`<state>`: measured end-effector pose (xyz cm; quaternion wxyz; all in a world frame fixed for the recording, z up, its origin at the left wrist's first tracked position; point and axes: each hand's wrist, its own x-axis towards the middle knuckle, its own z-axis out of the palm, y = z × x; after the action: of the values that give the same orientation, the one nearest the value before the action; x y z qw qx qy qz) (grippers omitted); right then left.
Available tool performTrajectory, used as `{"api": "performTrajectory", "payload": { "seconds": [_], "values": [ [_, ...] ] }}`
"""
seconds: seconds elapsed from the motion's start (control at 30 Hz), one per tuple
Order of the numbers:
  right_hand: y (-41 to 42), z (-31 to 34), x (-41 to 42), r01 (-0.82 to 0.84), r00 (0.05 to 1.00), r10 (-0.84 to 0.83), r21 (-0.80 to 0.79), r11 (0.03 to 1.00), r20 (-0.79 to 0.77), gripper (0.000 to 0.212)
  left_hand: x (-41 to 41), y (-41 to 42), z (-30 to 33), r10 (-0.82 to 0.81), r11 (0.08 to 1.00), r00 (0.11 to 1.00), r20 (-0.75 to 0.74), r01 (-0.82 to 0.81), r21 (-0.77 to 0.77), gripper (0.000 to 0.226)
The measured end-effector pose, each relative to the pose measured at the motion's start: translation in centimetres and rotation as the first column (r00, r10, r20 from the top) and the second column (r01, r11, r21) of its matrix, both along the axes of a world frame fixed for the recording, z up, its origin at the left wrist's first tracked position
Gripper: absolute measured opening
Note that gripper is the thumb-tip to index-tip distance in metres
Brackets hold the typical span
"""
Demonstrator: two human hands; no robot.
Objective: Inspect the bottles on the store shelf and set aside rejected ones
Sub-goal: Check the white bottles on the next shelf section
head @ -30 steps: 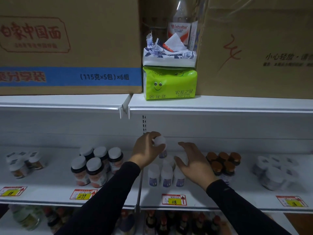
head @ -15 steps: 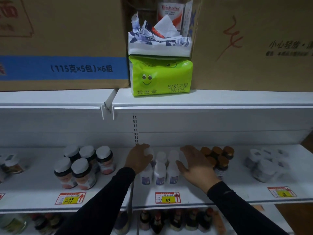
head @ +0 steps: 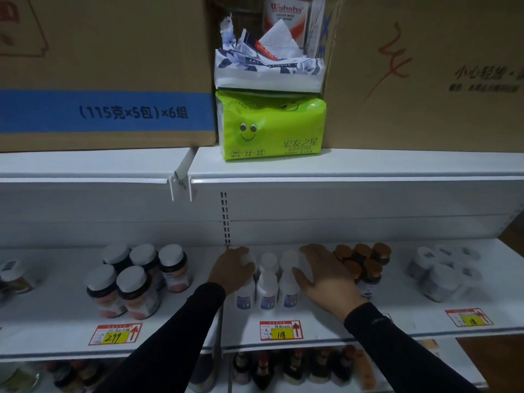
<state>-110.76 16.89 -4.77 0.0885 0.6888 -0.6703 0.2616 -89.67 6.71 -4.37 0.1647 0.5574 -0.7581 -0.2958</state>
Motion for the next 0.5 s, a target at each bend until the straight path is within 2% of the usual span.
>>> {"api": "performTrajectory", "payload": {
  "seconds": [0.17, 0.37, 0.5],
  "values": [
    [0.4, 0.6, 0.3, 0.016, 1.0, -0.017, -0.017, 1.0, -0.006, 0.051, 0.8, 0.2, 0.4, -0.033, 0.997, 0.999, 0.009, 0.034, -0.068, 0.048],
    [1.2, 1.6, 0.4, 0.035, 0.999, -0.035, -0.094, 0.995, -0.001, 0.05, 1.5, 1.7, 2.5, -0.122, 0.953, 0.992, -0.038, 0.107, -0.284, 0.049],
    [2.2, 2.7, 0.5, 0.072, 0.997, -0.071, -0.082, 0.994, 0.025, 0.051, 1.4, 3.7, 4.3, -0.187, 0.904, 0.973, -0.133, 0.117, -0.412, 0.048]
  ]
}}
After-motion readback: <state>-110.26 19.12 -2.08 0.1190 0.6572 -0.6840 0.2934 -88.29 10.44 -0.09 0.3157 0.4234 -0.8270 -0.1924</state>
